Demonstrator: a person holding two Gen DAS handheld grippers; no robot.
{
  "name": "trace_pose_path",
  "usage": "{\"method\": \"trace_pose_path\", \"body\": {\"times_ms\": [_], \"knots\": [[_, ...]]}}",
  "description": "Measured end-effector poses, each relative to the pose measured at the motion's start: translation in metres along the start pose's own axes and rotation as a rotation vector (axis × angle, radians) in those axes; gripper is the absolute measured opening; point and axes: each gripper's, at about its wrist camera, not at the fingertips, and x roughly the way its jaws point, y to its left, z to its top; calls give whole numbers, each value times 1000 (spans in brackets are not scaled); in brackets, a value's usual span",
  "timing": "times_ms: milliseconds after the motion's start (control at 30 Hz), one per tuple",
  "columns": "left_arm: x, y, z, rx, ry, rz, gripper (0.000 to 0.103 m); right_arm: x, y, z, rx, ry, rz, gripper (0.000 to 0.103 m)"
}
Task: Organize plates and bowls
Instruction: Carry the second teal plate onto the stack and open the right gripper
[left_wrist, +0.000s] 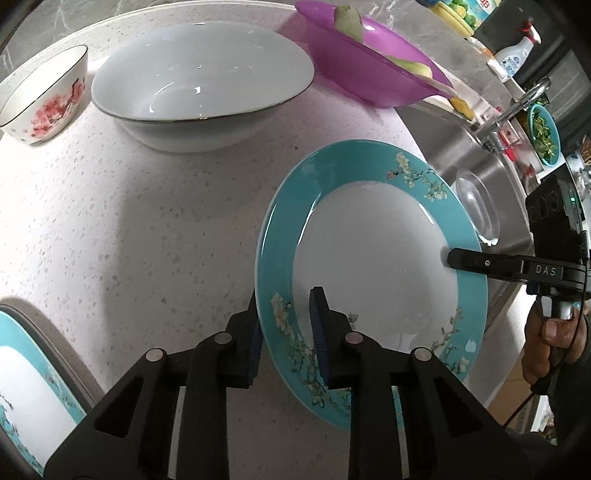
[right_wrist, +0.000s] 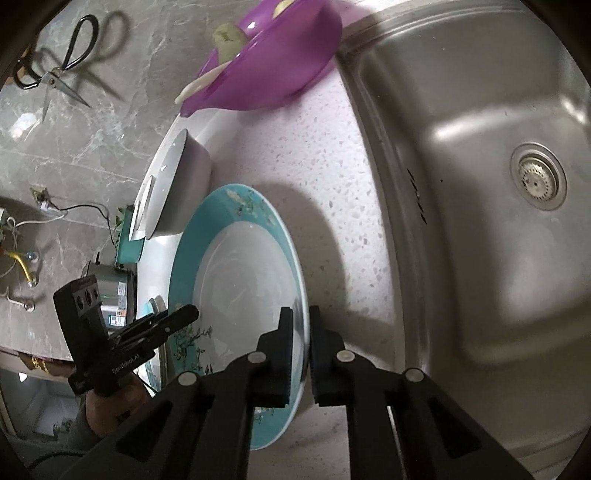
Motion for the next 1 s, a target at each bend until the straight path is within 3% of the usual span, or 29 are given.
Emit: {"method": "trace_pose_path", "body": {"times_ms": [167,467,667,1000], "knots": [[-10,6,-5,-21,3,-18,21,-7,14,0,3,-5,-13,11],[-68,28,-16,-52,-60,-21,21,-11,65,-5,-48,-9,-3,11],[-113,72,-36,-123,-94,12,21,16,117,-12,-108,38,28,13],[-174,180,-85,-267,-131,96,21,91,215,-27,-242,158,70,13]]}}
